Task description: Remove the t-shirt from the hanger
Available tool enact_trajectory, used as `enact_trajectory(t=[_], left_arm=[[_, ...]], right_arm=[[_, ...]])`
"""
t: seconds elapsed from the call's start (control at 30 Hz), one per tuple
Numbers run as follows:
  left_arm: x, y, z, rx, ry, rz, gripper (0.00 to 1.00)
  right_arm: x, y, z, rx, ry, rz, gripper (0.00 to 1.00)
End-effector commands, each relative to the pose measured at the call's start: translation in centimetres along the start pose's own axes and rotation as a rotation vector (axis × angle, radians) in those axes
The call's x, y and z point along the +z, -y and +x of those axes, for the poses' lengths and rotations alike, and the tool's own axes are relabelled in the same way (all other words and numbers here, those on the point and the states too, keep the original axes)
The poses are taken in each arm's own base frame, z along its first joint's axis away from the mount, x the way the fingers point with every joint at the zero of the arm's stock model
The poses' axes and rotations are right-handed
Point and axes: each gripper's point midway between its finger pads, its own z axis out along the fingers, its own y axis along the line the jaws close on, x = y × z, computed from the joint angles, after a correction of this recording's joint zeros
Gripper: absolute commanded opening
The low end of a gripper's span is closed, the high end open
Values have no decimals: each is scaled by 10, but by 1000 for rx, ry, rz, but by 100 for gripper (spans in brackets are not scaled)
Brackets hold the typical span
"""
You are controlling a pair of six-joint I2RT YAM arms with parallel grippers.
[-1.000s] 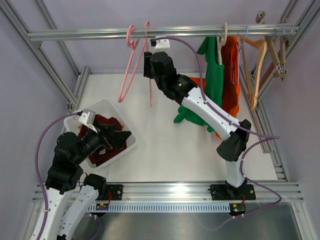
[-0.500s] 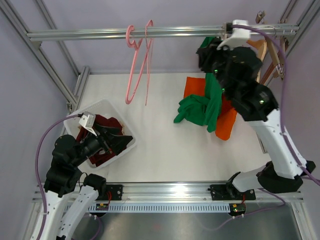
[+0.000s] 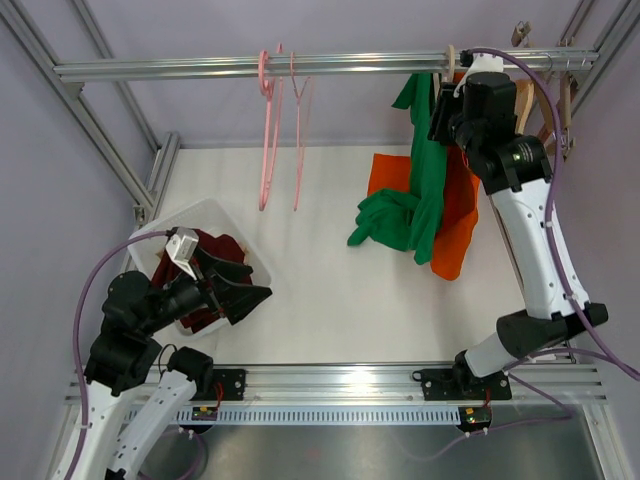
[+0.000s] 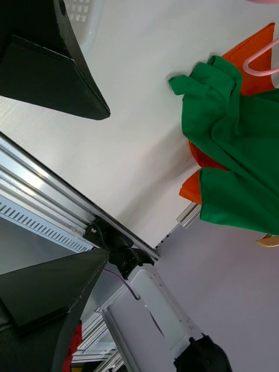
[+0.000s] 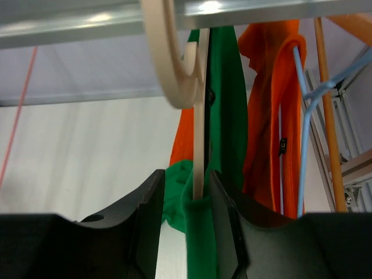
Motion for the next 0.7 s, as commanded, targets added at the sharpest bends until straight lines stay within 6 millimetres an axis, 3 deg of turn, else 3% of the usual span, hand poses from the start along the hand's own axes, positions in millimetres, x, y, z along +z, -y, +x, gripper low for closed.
enact_trajectory(t=[0.0,0.13,0.37,0.57,0.67], left_arm=[[-1,13,6,3,-19,82,98],[1,11,14,-5,-43,91,99],[6,4,24,-17,-74,81,99],[9,1,25,-21,-73,73,99],[11,2,21,-22,-64,76,99]], right_arm=[[1,-1,-7,-35,-17,-80,45],[23,6,-4,-69,-35,-41,44],[43,13,-3,-91,-30,9,38],[54,13,-1,-94,-38,18,24],[52,11,-7,-87,-18,8,9]])
